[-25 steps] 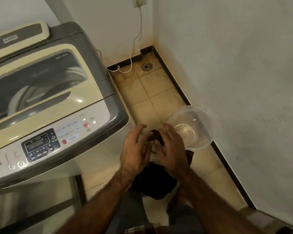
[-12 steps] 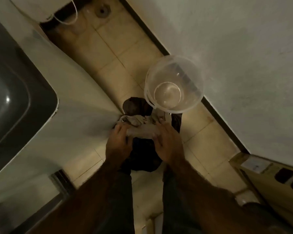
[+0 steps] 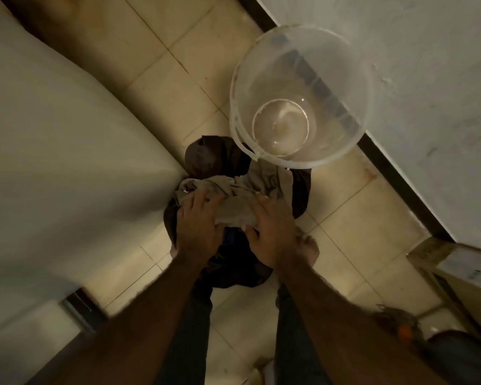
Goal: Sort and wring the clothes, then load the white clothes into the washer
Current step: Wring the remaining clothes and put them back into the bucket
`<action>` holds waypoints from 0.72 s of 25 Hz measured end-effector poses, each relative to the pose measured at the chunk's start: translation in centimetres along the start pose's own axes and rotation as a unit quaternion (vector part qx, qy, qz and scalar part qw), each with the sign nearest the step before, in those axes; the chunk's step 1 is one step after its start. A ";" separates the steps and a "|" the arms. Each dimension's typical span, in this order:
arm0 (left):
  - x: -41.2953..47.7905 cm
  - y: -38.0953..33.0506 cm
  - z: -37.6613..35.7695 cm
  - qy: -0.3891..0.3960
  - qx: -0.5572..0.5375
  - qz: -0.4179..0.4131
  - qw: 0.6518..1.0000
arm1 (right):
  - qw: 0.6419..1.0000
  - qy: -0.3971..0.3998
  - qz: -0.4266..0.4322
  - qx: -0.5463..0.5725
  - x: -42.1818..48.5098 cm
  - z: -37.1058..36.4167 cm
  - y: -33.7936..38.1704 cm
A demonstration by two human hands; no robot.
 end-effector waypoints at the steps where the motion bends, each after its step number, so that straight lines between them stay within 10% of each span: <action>1: 0.5 0.1 -0.8 0.019 0.030 0.004 0.999 | 1.000 0.012 -0.001 -0.017 0.2 -0.8 -0.5; 9: 4.9 0.7 -5.7 0.024 0.149 -0.052 0.987 | 0.990 0.081 -0.091 -0.064 3.6 -7.6 -4.4; 14: 5.0 -1.5 -4.7 -0.020 -0.038 -0.107 0.993 | 0.992 0.047 -0.118 -0.022 3.8 -7.3 -5.0; 18: 3.7 -1.9 -4.2 0.042 -0.286 0.070 0.955 | 0.987 -0.035 -0.126 0.092 3.2 -3.8 -4.6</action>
Point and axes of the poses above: each hand's wrist, its own x-axis towards the middle knuckle, its own z-axis out of the back of the hand, y = z × x, the point moved 9 cm from there along x, towards the middle knuckle, and after that the axes turned 4 degrees about x, right-handed, at the moved point
